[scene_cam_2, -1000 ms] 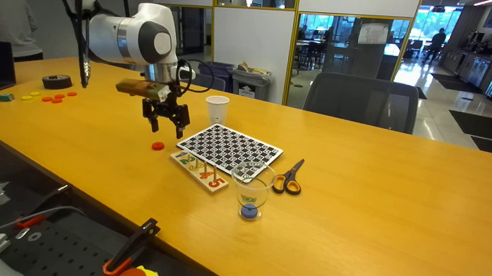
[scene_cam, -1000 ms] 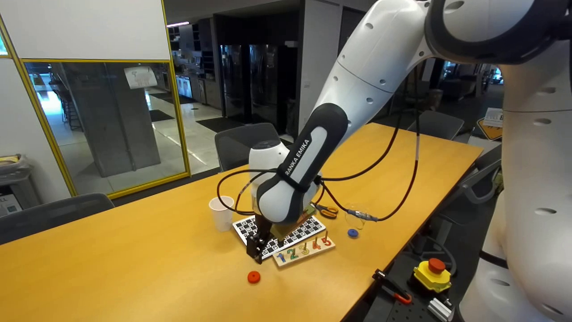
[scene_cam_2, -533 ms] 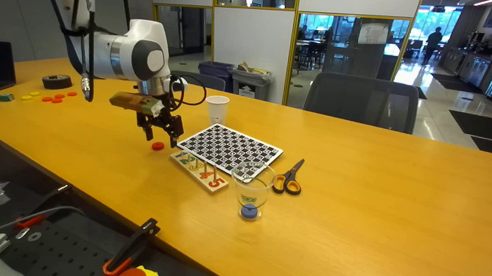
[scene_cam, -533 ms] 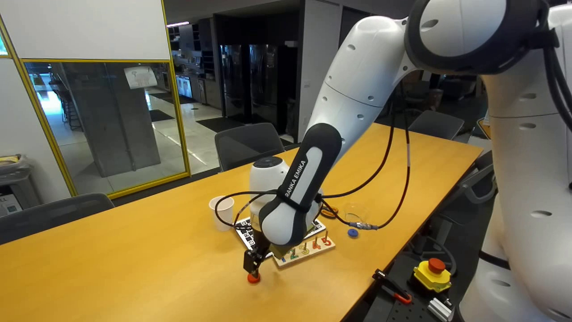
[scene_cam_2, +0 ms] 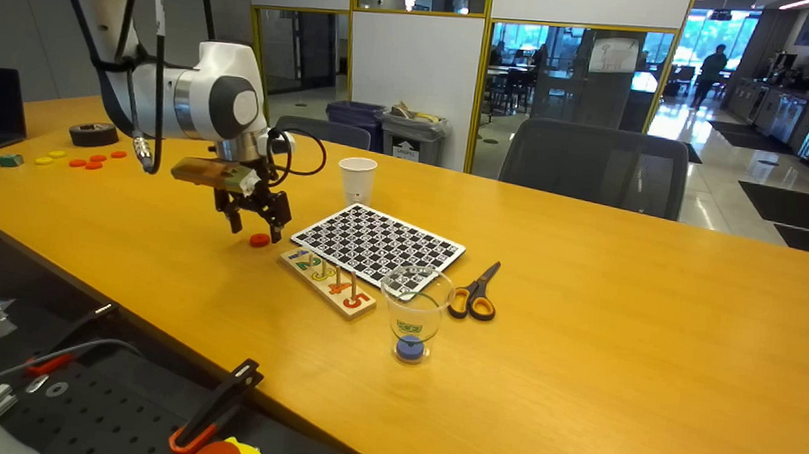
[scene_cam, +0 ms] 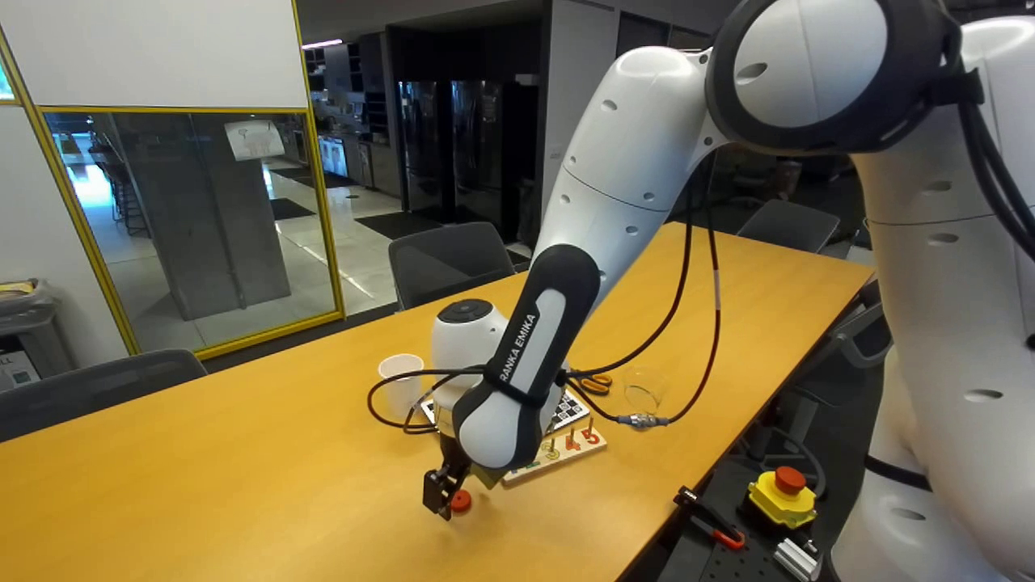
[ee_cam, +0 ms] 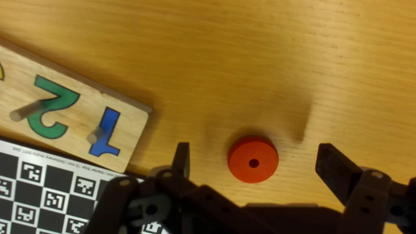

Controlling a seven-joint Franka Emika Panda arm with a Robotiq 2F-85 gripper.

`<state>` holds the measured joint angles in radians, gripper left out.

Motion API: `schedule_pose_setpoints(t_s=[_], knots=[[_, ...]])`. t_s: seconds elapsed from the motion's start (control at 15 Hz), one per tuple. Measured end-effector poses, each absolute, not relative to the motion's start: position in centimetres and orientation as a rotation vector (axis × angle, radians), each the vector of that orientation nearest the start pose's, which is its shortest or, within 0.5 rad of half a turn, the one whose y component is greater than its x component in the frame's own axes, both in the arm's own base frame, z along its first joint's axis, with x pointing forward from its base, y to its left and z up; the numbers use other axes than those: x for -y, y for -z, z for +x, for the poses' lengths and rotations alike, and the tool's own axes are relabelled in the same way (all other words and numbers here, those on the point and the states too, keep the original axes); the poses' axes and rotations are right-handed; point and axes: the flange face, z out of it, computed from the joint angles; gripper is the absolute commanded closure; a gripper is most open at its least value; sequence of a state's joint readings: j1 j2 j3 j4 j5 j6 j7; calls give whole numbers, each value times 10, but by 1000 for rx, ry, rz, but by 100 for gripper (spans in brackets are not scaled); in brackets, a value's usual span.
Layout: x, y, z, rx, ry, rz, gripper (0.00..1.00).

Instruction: Put the blue object in the colourless cup then put the orange objects in the white cup

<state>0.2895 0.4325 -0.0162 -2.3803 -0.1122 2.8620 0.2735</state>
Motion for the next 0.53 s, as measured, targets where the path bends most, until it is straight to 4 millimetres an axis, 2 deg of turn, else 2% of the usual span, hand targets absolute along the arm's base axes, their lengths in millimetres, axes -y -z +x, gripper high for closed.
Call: schedule_pose_setpoints(t_s=[0.53], knots=[[-143,-131,500,167,98,-3171,0]])
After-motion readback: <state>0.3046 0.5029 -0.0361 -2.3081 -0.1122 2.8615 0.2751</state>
